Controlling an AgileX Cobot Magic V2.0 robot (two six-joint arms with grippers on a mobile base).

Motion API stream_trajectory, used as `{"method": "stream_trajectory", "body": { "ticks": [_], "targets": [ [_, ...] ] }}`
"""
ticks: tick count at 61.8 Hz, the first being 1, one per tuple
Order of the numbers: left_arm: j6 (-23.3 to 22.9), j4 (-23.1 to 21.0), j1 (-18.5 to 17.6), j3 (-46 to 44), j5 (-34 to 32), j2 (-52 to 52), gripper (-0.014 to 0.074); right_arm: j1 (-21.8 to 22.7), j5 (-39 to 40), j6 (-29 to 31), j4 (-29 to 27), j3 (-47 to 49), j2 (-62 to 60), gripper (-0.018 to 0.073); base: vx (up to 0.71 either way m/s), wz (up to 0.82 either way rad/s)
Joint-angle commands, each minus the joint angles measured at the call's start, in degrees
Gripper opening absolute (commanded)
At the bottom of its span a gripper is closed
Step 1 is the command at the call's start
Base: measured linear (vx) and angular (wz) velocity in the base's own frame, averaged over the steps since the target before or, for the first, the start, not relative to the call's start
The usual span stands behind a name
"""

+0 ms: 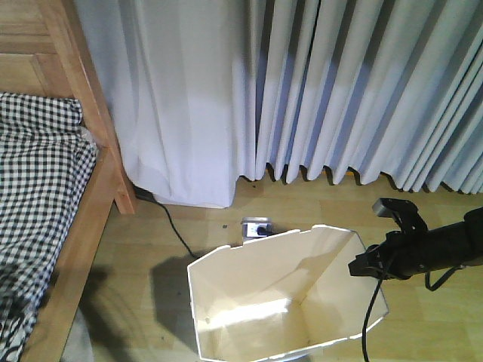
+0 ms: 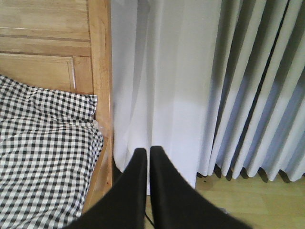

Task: Move trash bin to bedside with robot
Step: 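Drive along the bed to its head, carrying the bin, then lower the bin to the floor beside the bed with the right gripper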

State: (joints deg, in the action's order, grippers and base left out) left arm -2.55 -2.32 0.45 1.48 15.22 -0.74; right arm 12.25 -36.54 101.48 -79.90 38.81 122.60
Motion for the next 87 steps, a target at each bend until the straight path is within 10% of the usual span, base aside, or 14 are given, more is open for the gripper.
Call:
{"method": "stream_trajectory", "body": {
  "ticks": [1,87],
  "targets": [
    [-0.32,-0.21,0.03,0.67,-3.95,-0.83,-0.0006,0.24,-12.74,-0.47,-2.62,0.65,-3.62,-0.0003,0.17,-0.03],
    [-0.32,-0.21,0.03,0.67,-3.95,-0.83,-0.0006,0.24,-9.82,0.06,-8.04,0.65,-3.62,-0.0003,0.06,0.00]
  ]
}}
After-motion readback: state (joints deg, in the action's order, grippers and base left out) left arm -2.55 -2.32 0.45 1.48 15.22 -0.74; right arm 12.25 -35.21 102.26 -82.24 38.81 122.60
